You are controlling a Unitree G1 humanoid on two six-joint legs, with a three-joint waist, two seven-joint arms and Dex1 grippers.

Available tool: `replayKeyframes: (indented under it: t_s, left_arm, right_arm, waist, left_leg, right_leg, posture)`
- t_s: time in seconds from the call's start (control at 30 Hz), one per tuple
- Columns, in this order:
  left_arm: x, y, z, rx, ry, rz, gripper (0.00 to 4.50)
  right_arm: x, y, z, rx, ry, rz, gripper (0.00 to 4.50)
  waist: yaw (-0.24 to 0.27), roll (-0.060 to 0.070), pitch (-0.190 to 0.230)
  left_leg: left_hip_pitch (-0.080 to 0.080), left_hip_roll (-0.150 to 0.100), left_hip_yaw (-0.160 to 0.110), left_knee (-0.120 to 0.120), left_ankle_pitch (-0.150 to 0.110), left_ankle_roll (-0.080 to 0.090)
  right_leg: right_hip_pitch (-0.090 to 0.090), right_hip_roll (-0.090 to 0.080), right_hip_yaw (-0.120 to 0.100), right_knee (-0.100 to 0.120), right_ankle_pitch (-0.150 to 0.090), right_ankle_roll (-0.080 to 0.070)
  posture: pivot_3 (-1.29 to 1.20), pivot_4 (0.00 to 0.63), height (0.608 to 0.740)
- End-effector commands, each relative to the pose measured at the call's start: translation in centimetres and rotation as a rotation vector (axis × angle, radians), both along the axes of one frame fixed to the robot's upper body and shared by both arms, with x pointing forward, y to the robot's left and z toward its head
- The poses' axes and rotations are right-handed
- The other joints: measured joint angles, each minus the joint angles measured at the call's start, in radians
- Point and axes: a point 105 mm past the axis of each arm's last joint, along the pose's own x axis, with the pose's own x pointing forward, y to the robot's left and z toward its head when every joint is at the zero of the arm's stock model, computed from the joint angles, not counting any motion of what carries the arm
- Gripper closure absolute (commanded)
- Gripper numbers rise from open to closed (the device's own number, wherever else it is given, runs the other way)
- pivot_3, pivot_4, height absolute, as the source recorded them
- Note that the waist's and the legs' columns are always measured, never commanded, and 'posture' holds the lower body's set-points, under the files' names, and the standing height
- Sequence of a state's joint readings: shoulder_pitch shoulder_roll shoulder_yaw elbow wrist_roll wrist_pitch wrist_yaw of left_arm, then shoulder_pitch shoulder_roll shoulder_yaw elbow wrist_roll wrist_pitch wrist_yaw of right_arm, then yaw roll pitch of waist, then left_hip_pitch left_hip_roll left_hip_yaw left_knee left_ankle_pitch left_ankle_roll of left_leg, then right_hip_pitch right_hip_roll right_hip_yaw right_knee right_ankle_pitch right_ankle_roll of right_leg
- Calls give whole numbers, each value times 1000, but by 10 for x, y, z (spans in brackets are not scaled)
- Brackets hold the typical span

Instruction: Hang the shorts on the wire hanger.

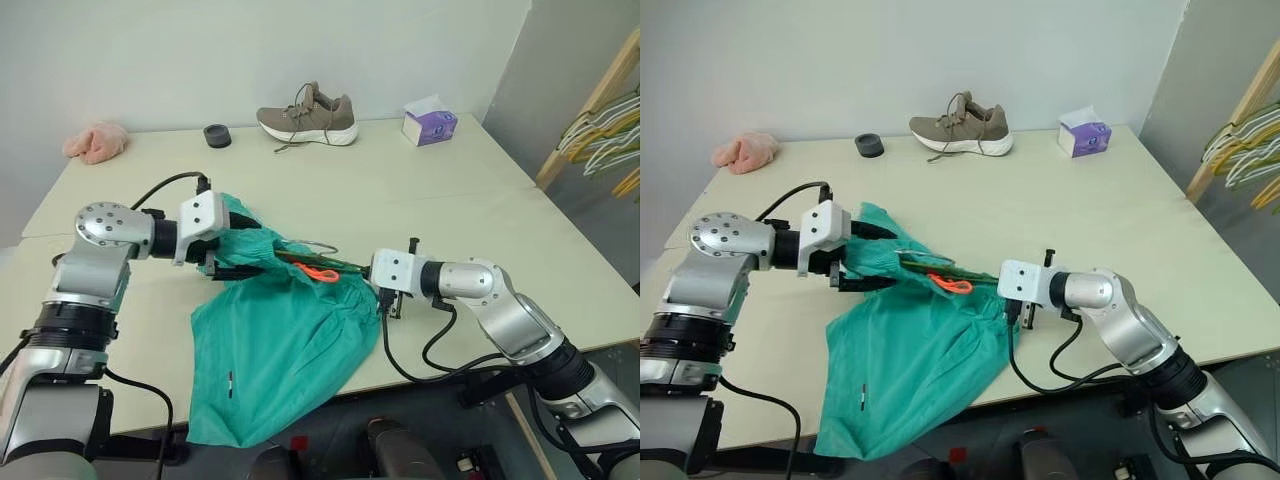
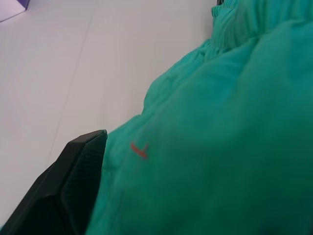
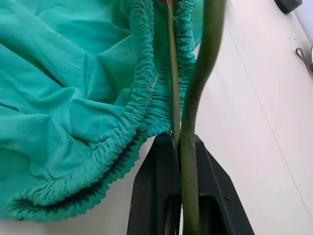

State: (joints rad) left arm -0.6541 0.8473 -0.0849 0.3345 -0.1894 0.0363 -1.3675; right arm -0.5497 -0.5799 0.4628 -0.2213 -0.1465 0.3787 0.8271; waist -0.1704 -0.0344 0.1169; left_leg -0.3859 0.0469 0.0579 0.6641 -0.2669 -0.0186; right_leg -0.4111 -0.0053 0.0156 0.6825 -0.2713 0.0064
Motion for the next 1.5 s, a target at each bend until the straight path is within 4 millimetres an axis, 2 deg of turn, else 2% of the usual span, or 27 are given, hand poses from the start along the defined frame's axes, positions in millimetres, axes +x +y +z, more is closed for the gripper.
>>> replayKeyframes:
  t_s: [0.03,0.13,0.43,0.5,0.57,0.77,0.9,1.0,1.13,1.3,1.5]
  left_arm:
    - [-3,-11,3,-2,-15,-50,21]
    - [-4,-14,2,-11,-7,-61,589]
    - [-13,-21,-10,5,41,-100,3333]
    - [-14,-21,-12,13,46,-107,3897]
    - [-16,-21,-14,17,49,-110,4277]
    - [-16,-23,-16,24,50,-112,4389]
    - [-14,-19,-17,24,53,-92,4389]
    - [-11,-16,-17,20,57,-72,4392]
    - [-10,-15,-19,13,62,-58,4455]
    - [-8,-16,-21,10,54,-42,4499]
    - [-3,-12,-21,5,29,1,4500]
  right_arm:
    - [-6,13,25,23,-99,72,4500]
    - [-7,14,25,13,-107,83,4500]
    - [-8,15,23,-6,-123,107,4500]
    - [-9,16,23,-7,-125,113,4500]
    - [-10,16,24,-11,-131,123,4500]
    - [-23,12,8,-118,-118,234,4500]
    - [-21,1,8,-143,-137,232,4500]
    - [-12,-18,12,-192,-172,205,3696]
    - [-3,-42,18,-248,-216,179,2237]
    - [-10,-77,20,-185,-79,83,585]
    - [-31,-113,14,16,157,-143,579]
  waist:
    - [-1,0,0]
    - [-1,0,0]
    - [-2,0,0]
    - [-1,0,0]
    - [-1,0,0]
    - [-1,0,0]
    - [-2,0,0]
    - [-3,0,0]
    - [-3,-1,0]
    - [-1,-1,0]
    - [1,0,0]
  left_leg:
    - [0,0,0,0,0,0]
    - [0,0,0,0,0,0]
    - [0,0,0,0,0,0]
    - [0,0,0,0,0,0]
    - [0,0,0,0,0,0]
    - [0,0,0,1,0,0]
    - [0,0,0,1,0,0]
    - [0,0,0,1,0,0]
    - [0,0,0,1,0,0]
    - [0,0,0,1,0,0]
    - [1,0,0,1,0,0]
  right_leg:
    - [0,0,0,0,0,0]
    - [0,0,0,0,0,0]
    - [0,0,0,0,0,0]
    - [0,0,0,0,0,0]
    - [0,0,0,0,0,0]
    - [0,0,0,0,0,0]
    - [0,0,0,1,0,0]
    - [0,0,0,1,0,0]
    - [0,0,0,1,0,0]
    - [1,0,0,0,0,0]
    - [1,0,0,1,0,0]
  posture:
    - [-201,71,740]
    - [-199,71,740]
    - [-198,68,740]
    - [-199,68,740]
    - [-199,68,740]
    - [-200,72,740]
    - [-203,72,740]
    - [-208,73,740]
    - [-214,74,740]
    - [-215,80,740]
    - [-228,90,740]
